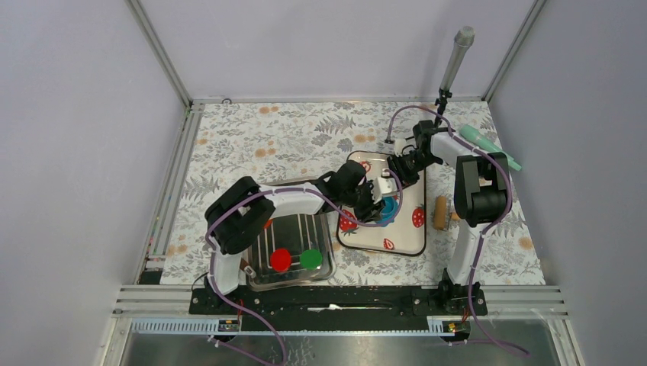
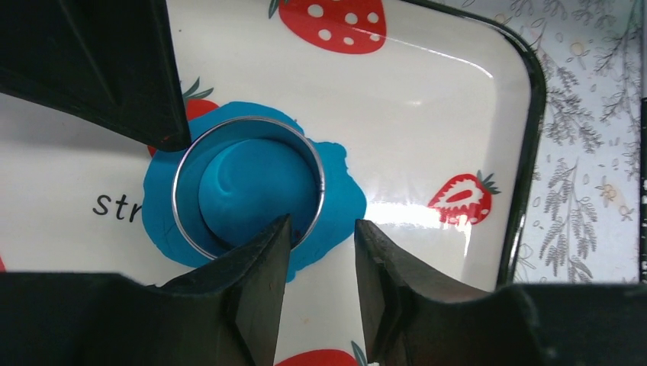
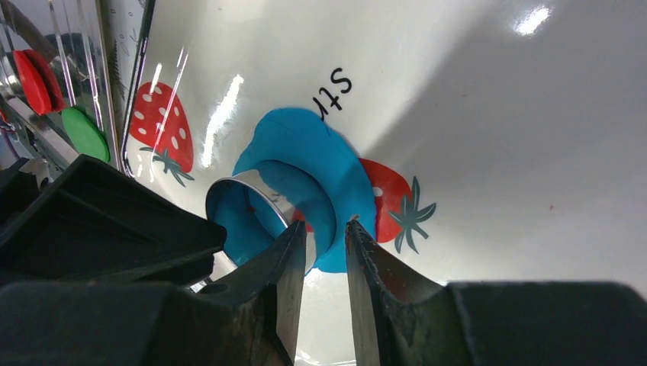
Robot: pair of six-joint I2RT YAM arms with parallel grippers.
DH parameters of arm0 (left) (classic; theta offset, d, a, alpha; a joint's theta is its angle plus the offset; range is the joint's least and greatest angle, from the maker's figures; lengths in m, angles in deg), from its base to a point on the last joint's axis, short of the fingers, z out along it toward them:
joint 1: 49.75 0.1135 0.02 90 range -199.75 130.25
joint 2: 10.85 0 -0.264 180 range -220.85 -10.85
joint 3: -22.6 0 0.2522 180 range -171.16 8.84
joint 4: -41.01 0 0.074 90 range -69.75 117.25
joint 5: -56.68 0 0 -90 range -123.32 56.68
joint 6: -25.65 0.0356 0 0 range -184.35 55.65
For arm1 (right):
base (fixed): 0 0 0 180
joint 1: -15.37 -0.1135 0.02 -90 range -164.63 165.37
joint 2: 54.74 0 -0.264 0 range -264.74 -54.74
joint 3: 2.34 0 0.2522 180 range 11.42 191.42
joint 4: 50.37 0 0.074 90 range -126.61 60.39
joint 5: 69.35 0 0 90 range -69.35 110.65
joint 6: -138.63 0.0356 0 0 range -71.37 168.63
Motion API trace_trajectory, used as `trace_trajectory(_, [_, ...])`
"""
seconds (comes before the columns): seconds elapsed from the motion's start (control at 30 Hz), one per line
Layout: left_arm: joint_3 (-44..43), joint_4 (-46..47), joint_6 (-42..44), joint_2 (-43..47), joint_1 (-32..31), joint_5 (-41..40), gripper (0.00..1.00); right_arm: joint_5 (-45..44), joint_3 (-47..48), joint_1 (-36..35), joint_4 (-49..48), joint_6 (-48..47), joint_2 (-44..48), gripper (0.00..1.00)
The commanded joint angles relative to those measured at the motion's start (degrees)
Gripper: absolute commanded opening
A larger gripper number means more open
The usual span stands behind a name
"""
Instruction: Roll out the dumpling wrappers from the dough
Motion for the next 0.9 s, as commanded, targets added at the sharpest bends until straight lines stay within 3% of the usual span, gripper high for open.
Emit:
trace_trajectory(0.0, [-3.0,3.7,1.7,-1.4,-0.4,-1.8,0.41,1.4,-0.3,-0.6,1.7,-2.3,-0.8,0.33])
trace_trajectory(0.1, [-3.1,3.8,2.1,-2.0,-0.6,-2.3,0.38,1.4,-0.8,-0.6,1.7,-2.6,-0.6,0.32])
trace_trajectory(0.3, [-2.9,3.6,2.8,-2.6,-0.7,-1.7,0.22,1.4,-1.1,-0.7,1.7,-2.9,-0.7,0.29])
trace_trajectory(0.87, [-1.4,3.6,3.6,-2.8,-0.7,1.4,0.01,5.7,1.5,-0.6,4.0,-3.9,1.3,0.30])
